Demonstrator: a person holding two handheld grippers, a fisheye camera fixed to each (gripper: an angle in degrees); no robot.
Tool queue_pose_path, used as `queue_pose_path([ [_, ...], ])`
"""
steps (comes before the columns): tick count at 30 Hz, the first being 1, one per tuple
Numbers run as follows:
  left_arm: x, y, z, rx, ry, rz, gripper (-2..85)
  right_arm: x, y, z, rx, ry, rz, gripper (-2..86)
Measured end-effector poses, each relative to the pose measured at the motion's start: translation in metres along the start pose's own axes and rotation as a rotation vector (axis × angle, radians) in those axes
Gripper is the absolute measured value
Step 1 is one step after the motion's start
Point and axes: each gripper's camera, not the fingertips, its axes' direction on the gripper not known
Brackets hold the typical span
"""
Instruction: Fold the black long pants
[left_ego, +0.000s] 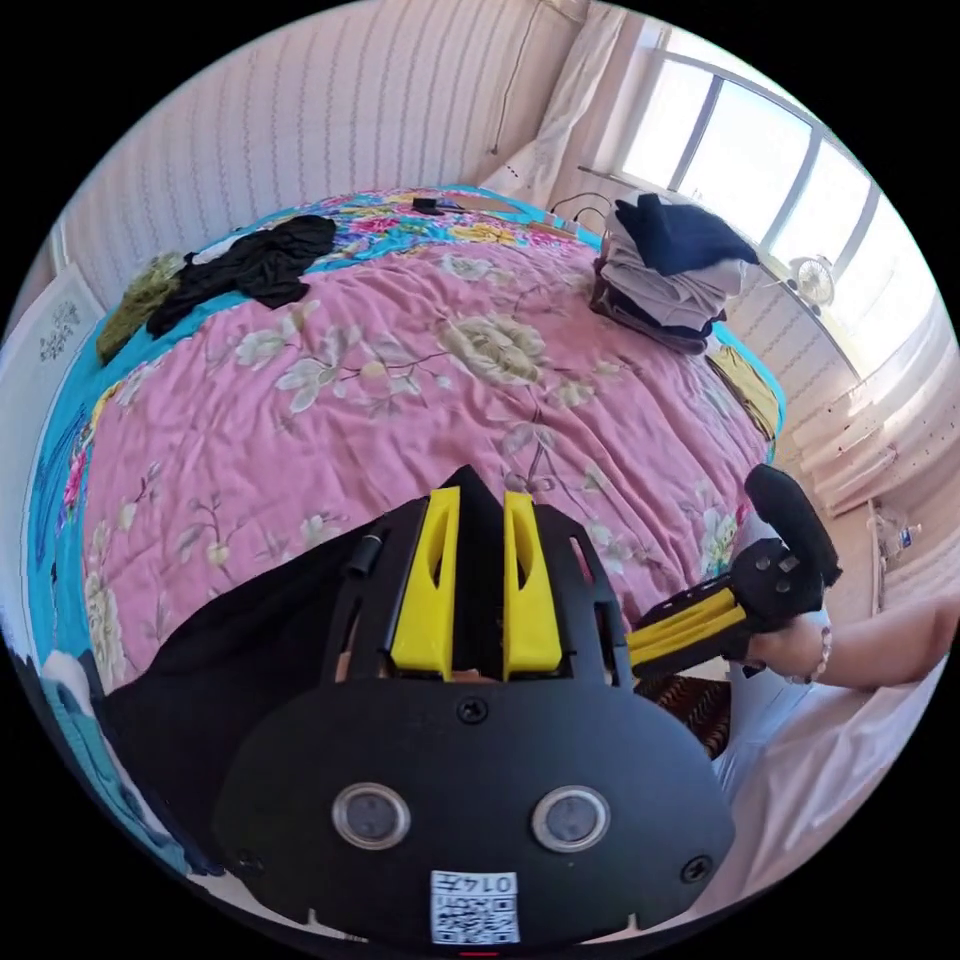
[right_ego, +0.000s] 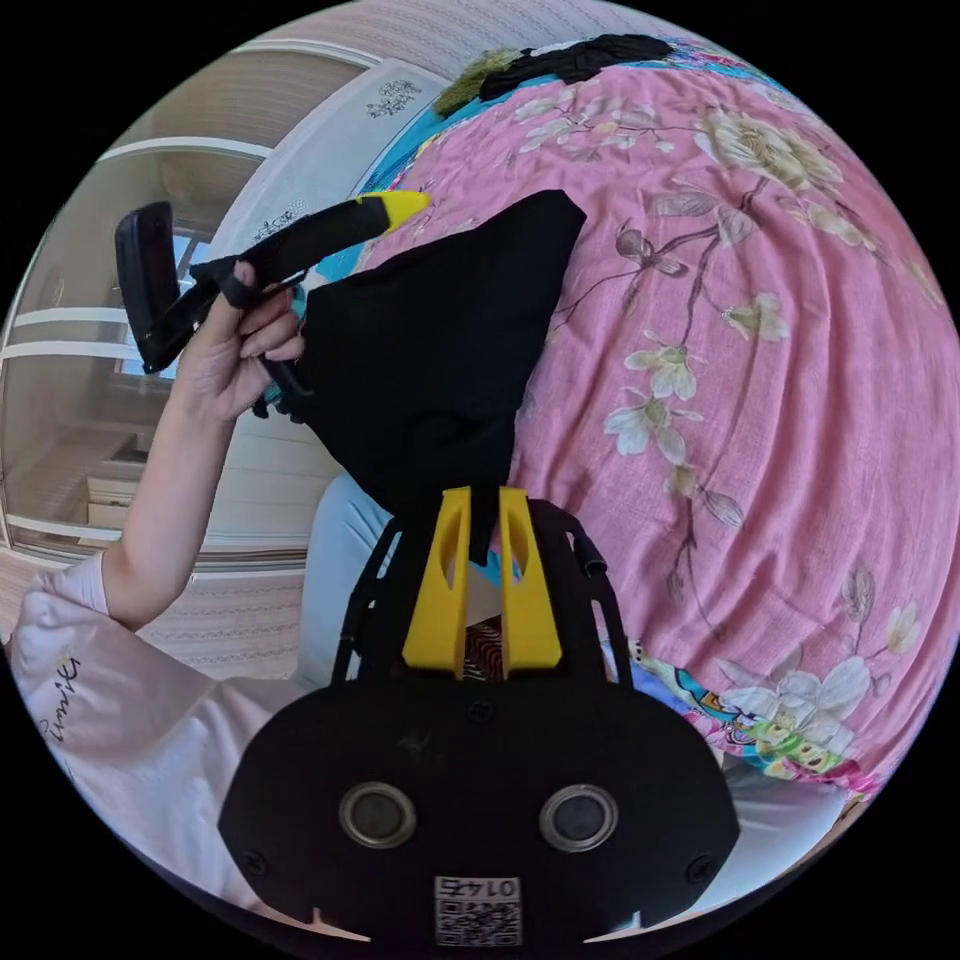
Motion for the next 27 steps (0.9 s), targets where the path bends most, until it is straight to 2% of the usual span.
queue_pose_path([
  [6,0.003,-0.008,0.061,-0.199,0.002,-0.022,7.3,0.038,0.005,0.011,-0.097,-0.112,0.016,0.2],
  [9,0.003,0.0,0.062,-0.168,-0.008,-0.022,6.4,0.053,0.015,0.018,-0.167,-0.181,0.028,-0.1],
  [16,0.009,0.011,0.056,-0.142,0.02,-0.04,6.1,0.089,0.024,0.041,-0.162,-0.203,0.091,-0.1],
  [18,0.008,0.018,0.033,-0.107,0.036,-0.049,6.1,0.096,0.025,0.044,-0.169,-0.221,0.104,-0.1],
  [21,0.008,0.048,-0.013,0.014,-0.008,-0.052,5.8,0.094,0.032,0.048,-0.24,-0.125,0.05,-0.2],
  [24,0.0,0.132,-0.074,0.104,-0.06,-0.119,5.1,0.086,0.045,0.054,-0.317,-0.015,-0.027,-0.2],
  [27,-0.006,0.198,-0.098,0.08,-0.104,-0.2,3.6,0.06,0.043,0.042,-0.245,0.031,-0.16,-0.3],
])
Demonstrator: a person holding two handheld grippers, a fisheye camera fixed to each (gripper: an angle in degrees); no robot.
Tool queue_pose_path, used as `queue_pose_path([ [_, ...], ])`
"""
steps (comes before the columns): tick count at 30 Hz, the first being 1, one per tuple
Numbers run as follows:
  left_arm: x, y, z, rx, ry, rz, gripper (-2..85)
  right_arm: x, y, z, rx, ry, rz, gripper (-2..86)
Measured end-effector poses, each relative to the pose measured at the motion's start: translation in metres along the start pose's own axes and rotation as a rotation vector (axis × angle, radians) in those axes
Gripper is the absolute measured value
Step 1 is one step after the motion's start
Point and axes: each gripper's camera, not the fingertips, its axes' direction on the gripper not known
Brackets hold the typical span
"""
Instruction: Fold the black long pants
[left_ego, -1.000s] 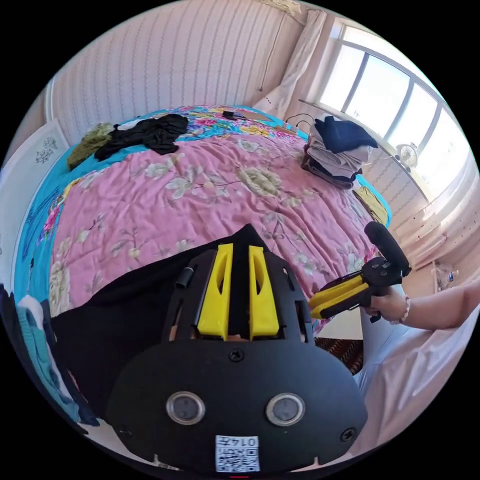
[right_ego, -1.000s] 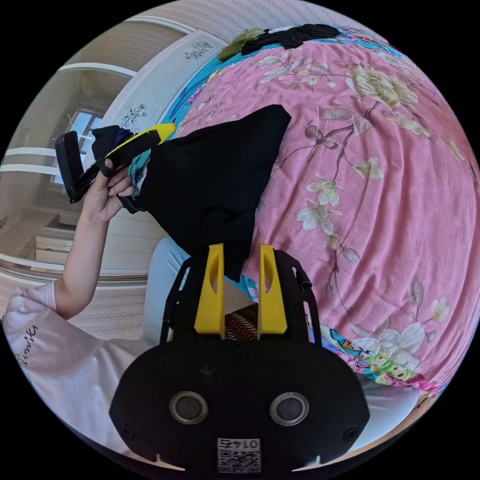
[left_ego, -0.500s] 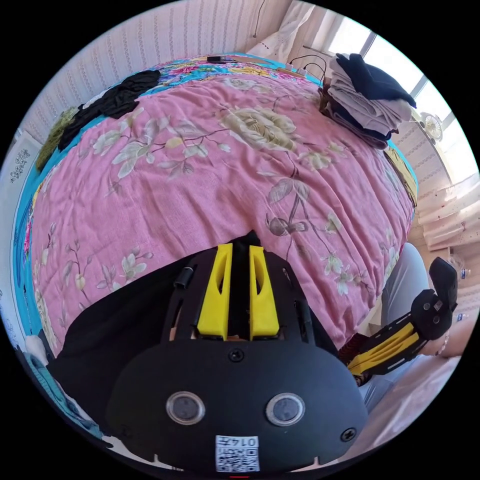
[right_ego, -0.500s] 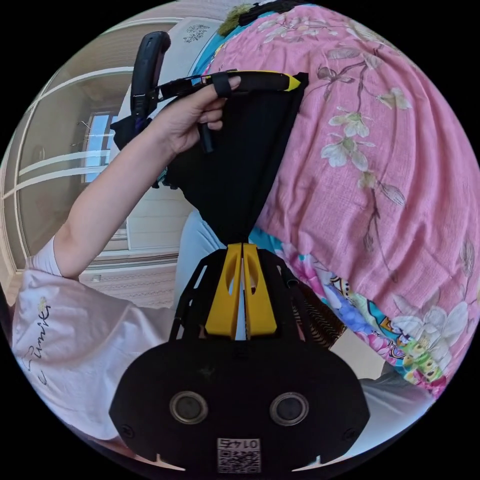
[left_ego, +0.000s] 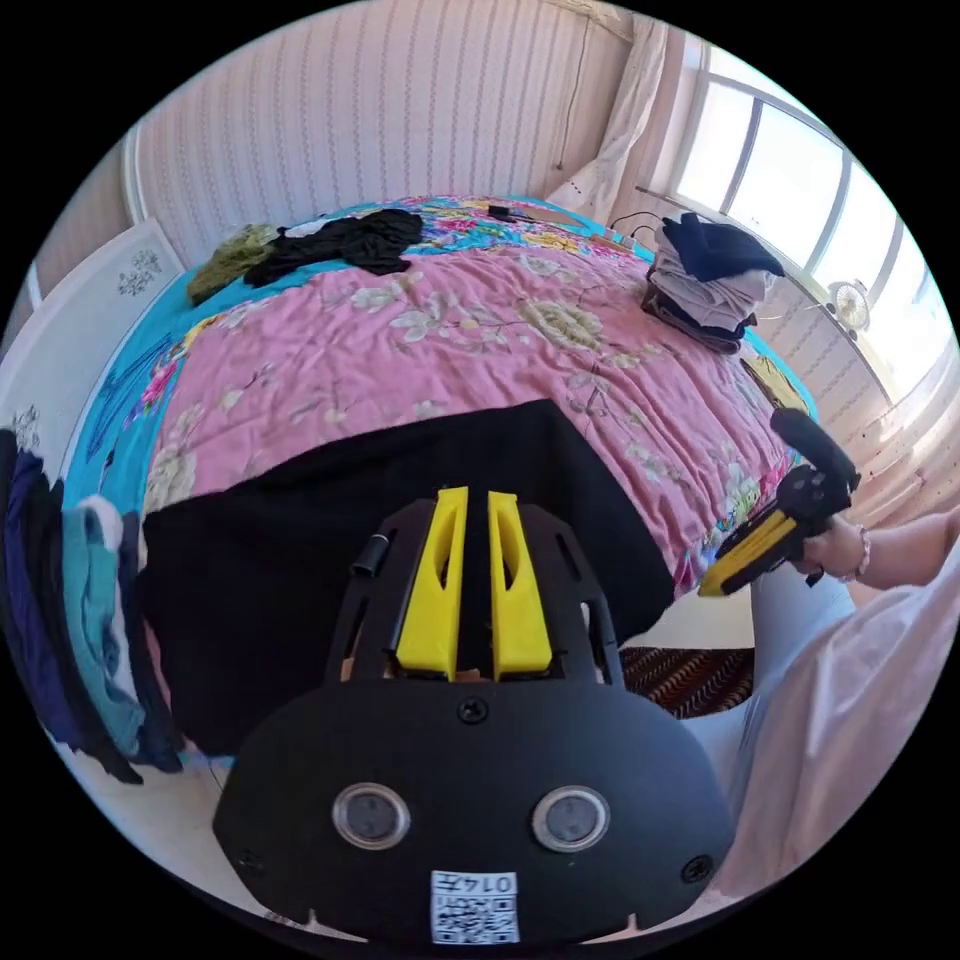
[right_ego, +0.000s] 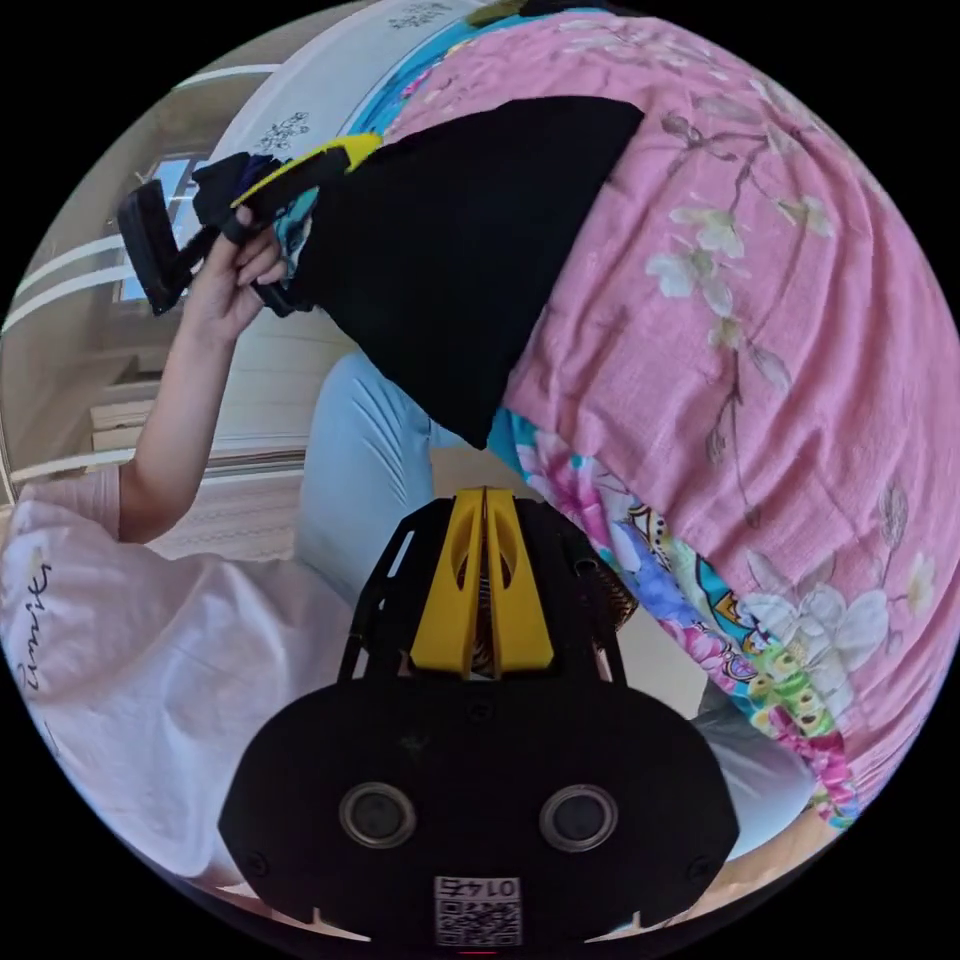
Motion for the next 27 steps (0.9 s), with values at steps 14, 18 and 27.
queue_pose_path([
  [14,0.014,0.084,0.023,-0.099,0.006,0.014,-1.0,-0.119,-0.264,0.039,0.054,0.477,-0.345,-0.4],
  [18,0.021,0.089,0.065,-0.227,-0.011,0.071,-1.0,-0.095,-0.307,0.082,-0.134,0.581,-0.306,-0.4],
  [27,0.045,0.102,0.026,-0.159,0.0,0.085,-0.2,-0.069,-0.294,-0.016,0.065,0.345,-0.255,-0.2],
])
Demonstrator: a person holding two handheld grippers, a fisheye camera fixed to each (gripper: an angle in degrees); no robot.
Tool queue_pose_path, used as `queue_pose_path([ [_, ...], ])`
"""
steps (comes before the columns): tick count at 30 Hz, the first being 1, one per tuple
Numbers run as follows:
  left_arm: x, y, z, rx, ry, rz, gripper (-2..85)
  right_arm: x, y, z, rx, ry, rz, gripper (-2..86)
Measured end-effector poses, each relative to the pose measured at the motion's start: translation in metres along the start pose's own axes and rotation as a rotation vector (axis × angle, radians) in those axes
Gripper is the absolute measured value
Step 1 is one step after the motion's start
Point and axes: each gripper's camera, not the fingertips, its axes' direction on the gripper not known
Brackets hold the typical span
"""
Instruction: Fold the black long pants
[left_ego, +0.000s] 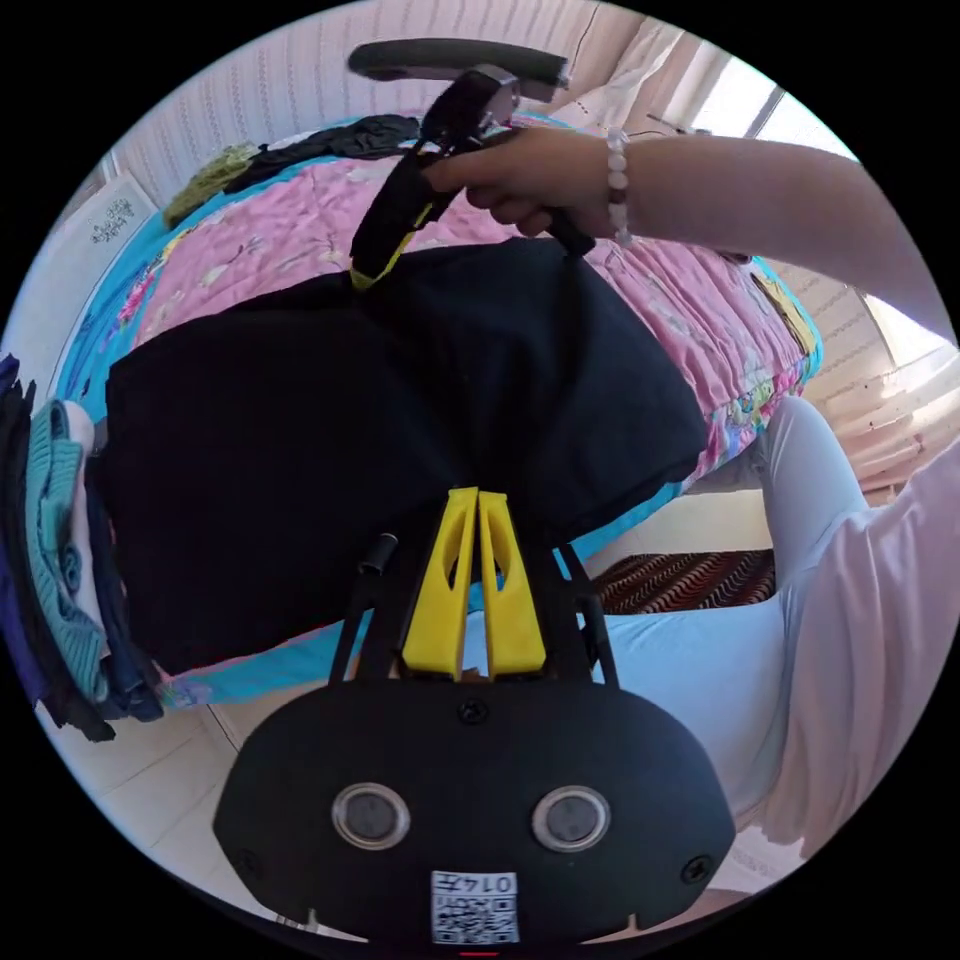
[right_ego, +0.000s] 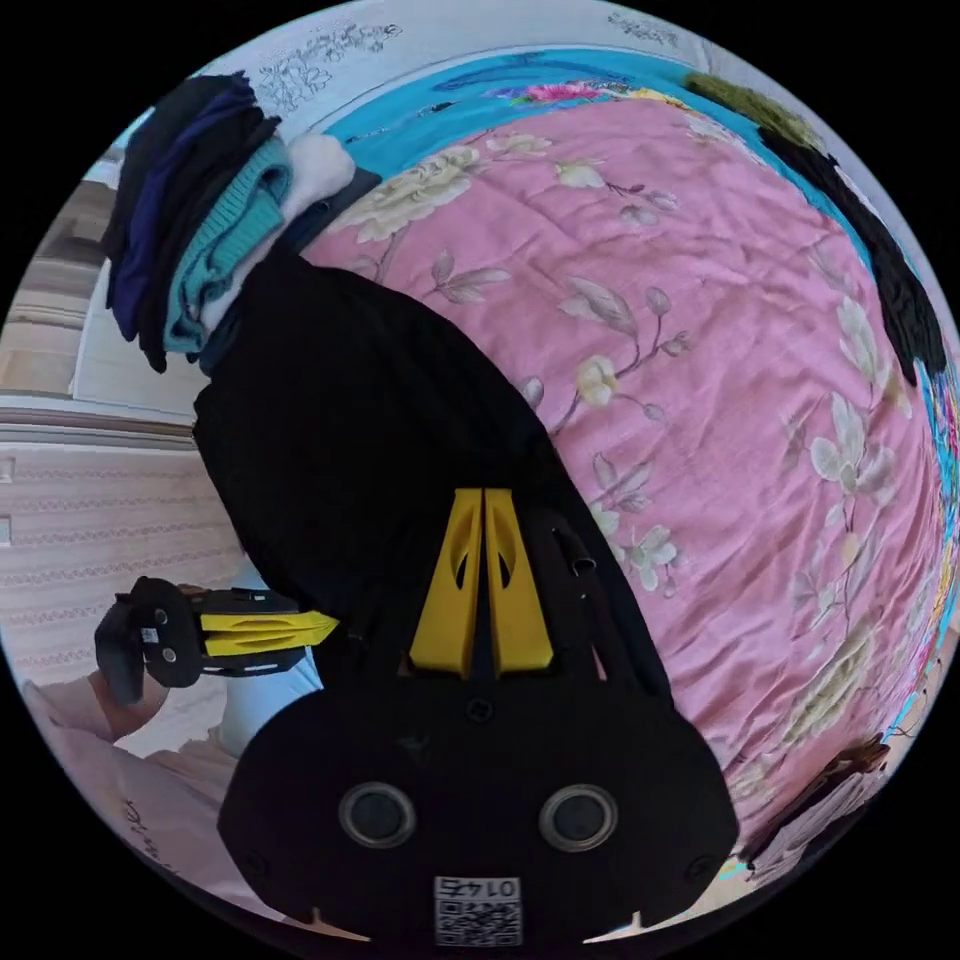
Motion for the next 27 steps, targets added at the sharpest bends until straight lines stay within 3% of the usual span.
queue_pose_path([
  [3,0.032,0.005,-0.018,0.086,-0.026,0.039,3.7,0.042,0.064,-0.066,0.198,-0.136,0.1,0.2],
  [7,0.096,-0.007,-0.011,0.121,0.038,0.098,8.9,0.109,0.164,-0.112,0.246,-0.057,0.358,3.1],
  [10,0.141,-0.021,0.012,0.097,0.128,0.107,12.4,0.141,0.207,-0.119,0.245,-0.164,0.486,6.9],
  [12,0.171,-0.028,0.043,0.047,0.068,0.113,13.2,0.15,0.212,-0.116,0.204,-0.192,0.516,8.2],
  [15,0.184,-0.032,0.073,-0.037,-0.04,0.073,11.7,0.154,0.201,-0.113,0.146,-0.245,0.503,7.2],
  [19,0.18,-0.038,0.058,-0.032,0.067,0.006,0.1,0.158,0.184,-0.136,0.115,-0.354,0.439,0.7],
  [27,0.236,-0.049,0.016,0.078,0.042,0.184,-1.0,0.227,0.264,-0.263,0.372,-0.419,0.509,-0.5],
])
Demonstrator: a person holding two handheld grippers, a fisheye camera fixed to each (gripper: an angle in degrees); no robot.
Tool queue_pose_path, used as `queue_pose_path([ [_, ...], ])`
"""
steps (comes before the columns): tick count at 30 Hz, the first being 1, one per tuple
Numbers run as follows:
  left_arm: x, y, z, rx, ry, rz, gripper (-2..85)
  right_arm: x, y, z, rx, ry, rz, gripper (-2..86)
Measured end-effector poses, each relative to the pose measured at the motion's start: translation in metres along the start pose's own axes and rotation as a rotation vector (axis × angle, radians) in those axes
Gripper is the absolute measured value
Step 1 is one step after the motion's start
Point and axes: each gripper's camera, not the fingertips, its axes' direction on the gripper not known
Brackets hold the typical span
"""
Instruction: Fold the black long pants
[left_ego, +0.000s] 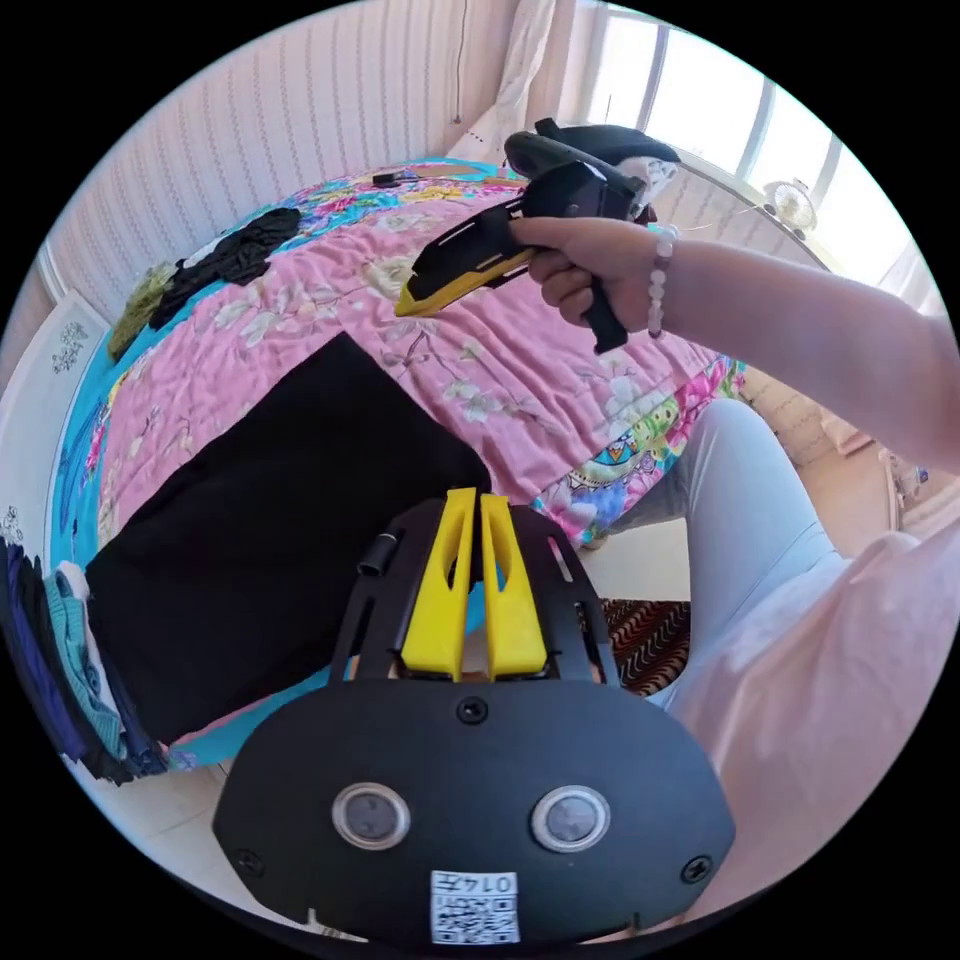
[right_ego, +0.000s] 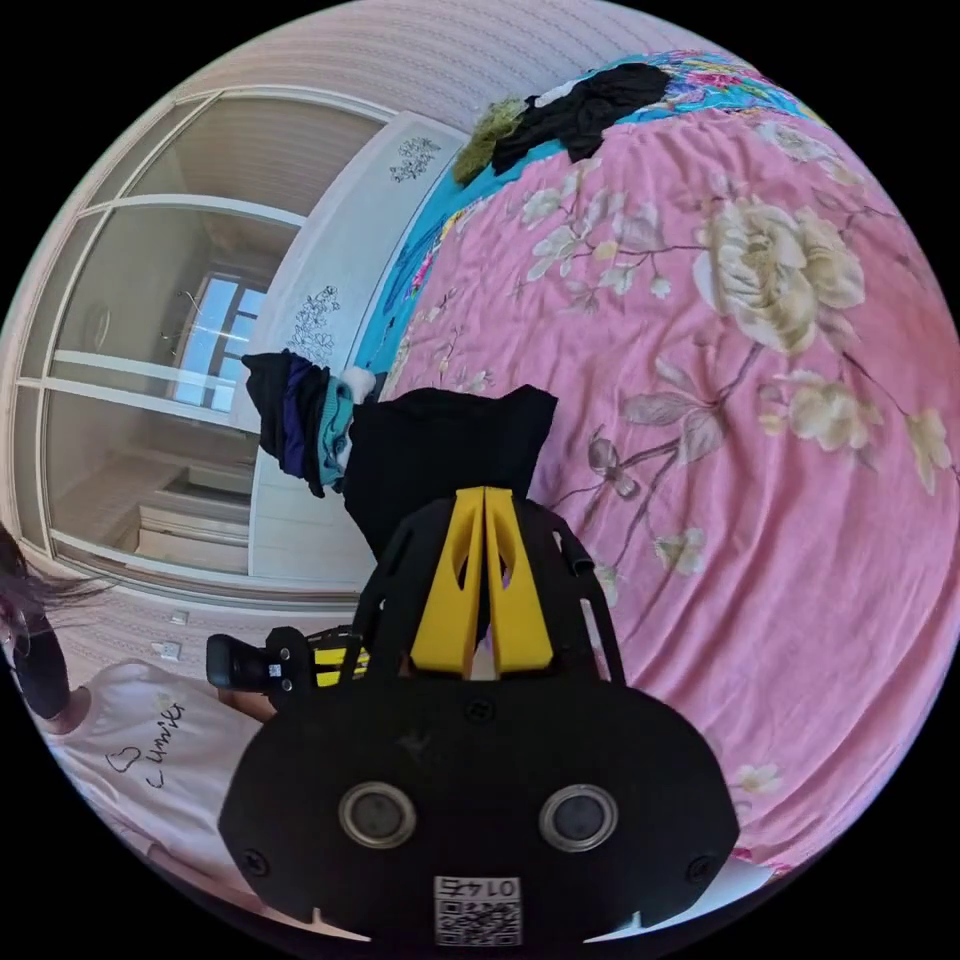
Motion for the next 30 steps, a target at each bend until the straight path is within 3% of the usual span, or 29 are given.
queue_pose_path([
  [3,0.025,-0.011,0.002,0.01,-0.048,0.064,-0.9,0.027,0.021,-0.084,0.128,0.001,0.072,-0.4],
  [6,0.027,-0.004,0.012,-0.021,-0.078,0.072,-0.8,0.038,0.033,-0.12,0.09,0.043,0.108,0.1],
  [13,0.001,0.032,0.021,-0.06,-0.038,-0.12,4.9,-0.004,0.001,-0.052,-0.071,0.05,0.001,6.3],
  [19,0.022,0.031,-0.005,-0.017,-0.076,-0.07,8.5,-0.026,-0.039,0.01,-0.155,0.062,0.018,11.3],
  [22,0.027,0.026,0.011,-0.006,-0.083,-0.06,9.4,-0.033,-0.046,0.024,-0.227,0.106,0.034,7.9],
  [26,0.021,0.005,0.072,-0.171,-0.091,-0.059,10.7,-0.037,-0.045,0.014,-0.22,0.051,0.051,2.5],
  [30,0.009,-0.002,0.062,-0.15,-0.107,-0.024,4.0,-0.041,-0.04,-0.015,-0.181,-0.008,0.056,0.9],
])
